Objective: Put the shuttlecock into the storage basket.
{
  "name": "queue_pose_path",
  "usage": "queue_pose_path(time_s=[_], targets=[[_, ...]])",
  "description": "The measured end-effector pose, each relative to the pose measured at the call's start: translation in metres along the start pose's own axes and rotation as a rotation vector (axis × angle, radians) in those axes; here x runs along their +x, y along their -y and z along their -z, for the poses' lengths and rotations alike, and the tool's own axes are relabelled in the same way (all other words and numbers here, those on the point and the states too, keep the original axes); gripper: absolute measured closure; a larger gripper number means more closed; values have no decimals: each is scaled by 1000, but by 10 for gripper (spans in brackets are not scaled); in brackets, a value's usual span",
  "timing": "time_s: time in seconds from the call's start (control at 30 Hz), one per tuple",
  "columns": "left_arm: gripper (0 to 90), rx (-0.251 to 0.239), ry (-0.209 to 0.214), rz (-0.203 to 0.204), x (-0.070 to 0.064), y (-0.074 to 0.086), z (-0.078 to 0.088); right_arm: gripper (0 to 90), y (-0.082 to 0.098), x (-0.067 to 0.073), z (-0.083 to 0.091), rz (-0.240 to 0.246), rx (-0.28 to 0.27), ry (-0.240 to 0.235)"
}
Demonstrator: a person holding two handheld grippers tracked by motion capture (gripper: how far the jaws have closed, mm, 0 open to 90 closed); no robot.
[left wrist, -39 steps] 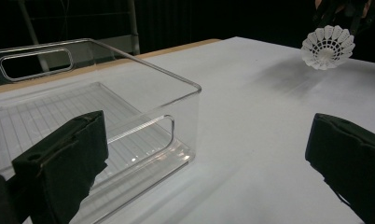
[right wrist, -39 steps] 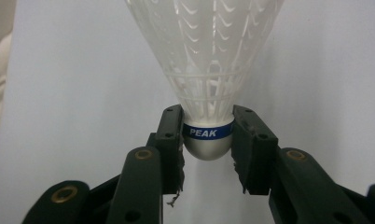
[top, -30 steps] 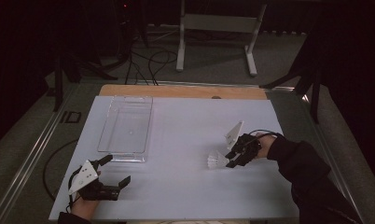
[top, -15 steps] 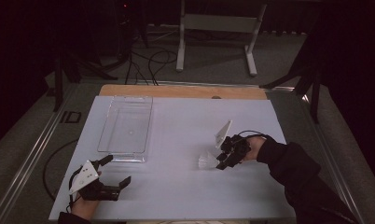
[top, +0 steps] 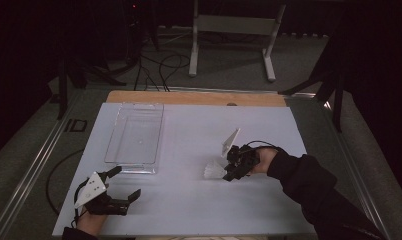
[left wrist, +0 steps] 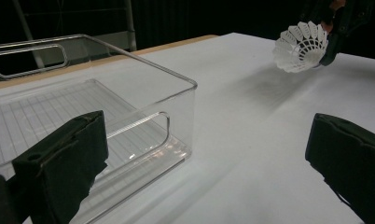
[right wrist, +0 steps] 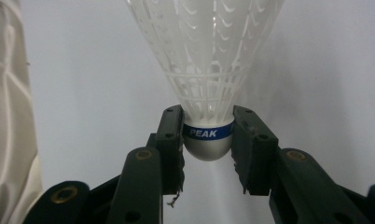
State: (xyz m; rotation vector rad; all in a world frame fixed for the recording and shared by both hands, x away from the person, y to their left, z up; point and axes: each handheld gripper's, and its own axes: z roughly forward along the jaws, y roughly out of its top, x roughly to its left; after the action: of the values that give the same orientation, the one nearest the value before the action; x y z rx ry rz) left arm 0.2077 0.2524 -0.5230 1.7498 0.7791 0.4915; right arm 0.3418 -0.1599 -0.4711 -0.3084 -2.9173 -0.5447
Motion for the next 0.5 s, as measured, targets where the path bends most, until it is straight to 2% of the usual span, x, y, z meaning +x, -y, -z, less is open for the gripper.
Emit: queue_pose_path(time_s=[0.2,0.33,0.43,0.5], targets=[[0,1,2,-1,0,0,0,659,-11,6,-6,-5,65,53],[0,2,1,0,0,0,0,658,-21,10,-12,-29,114,82],[0,2,2,-1,0,0,0,659,-25,13,-14,-40,121,102],[0,2,2,-1,0,0,0,659,-31,16,-18,-64,144,119]])
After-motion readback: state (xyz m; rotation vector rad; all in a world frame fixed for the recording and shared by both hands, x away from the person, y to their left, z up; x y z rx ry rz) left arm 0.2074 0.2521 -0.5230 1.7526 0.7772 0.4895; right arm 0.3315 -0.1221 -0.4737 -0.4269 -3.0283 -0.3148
